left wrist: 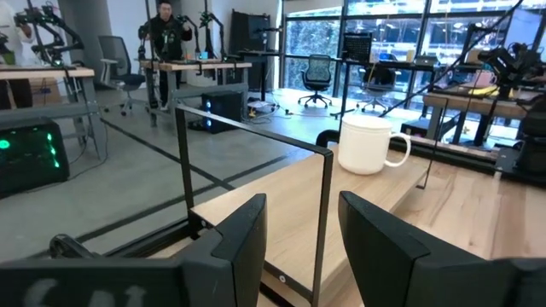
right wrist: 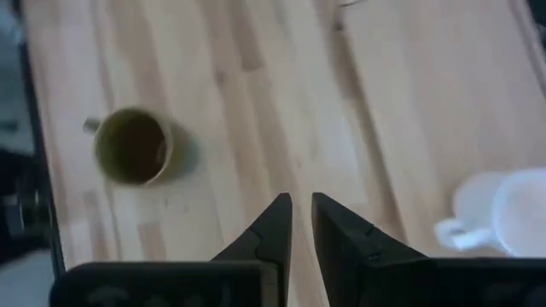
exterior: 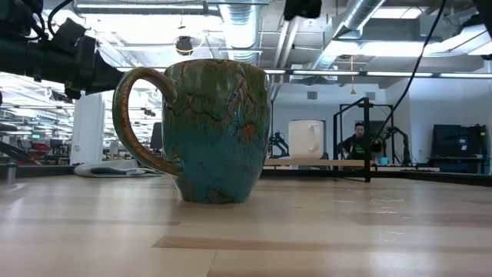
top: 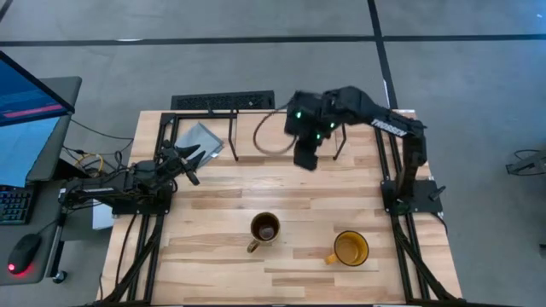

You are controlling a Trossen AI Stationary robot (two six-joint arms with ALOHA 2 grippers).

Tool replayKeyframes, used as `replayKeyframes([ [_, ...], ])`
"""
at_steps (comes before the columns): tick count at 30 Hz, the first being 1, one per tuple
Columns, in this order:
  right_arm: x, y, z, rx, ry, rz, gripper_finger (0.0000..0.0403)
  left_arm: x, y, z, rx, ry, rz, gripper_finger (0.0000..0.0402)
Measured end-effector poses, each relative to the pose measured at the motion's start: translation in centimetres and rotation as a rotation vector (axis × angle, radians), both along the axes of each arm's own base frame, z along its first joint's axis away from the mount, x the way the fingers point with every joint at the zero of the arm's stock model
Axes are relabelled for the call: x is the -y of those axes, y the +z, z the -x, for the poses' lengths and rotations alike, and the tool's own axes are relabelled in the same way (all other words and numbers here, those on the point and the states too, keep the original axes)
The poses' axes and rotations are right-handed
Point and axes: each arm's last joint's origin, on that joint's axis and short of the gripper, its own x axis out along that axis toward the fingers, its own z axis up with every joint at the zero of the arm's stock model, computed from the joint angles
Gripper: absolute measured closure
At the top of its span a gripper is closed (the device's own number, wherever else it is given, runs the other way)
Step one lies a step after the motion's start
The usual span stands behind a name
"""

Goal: Stack small to large cups/mugs on shelf
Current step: Put the yellow mug on the shelf

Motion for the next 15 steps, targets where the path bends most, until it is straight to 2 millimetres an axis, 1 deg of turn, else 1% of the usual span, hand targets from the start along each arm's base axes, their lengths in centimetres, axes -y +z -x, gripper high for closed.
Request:
replayKeyframes([
  [4, -3.2, -0.1, -0.4, 0.002, 0.145, 0.04, 0.0332, 0.0, 0.0, 0.0, 0.0, 0.0, -0.001, 0.0262],
  [6, -4.4, 0.0, -0.6, 0.019, 0.195, 0.07, 0.0332, 0.0, 0.0, 0.0, 0.0, 0.0, -0.001, 0.0262],
  [9, -5.9, 0.2, -0.9, 0.062, 0.216, 0.107, 0.0332, 0.0, 0.0, 0.0, 0.0, 0.0, -0.002, 0.0262],
  [11, -6.7, 0.2, -0.9, 0.064, 0.2, 0.102, 0.0332, 0.0, 0.0, 0.0, 0.0, 0.0, -0.002, 0.0262],
  [13, -7.3, -0.1, -0.7, 0.029, 0.207, 0.094, 0.0332, 0.0, 0.0, 0.0, 0.0, 0.0, -0.002, 0.0262],
  [15, -8.0, -0.6, 0.0, -0.056, 0.231, 0.092, 0.0332, 0.0, 0.0, 0.0, 0.0, 0.0, -0.001, 0.0262],
])
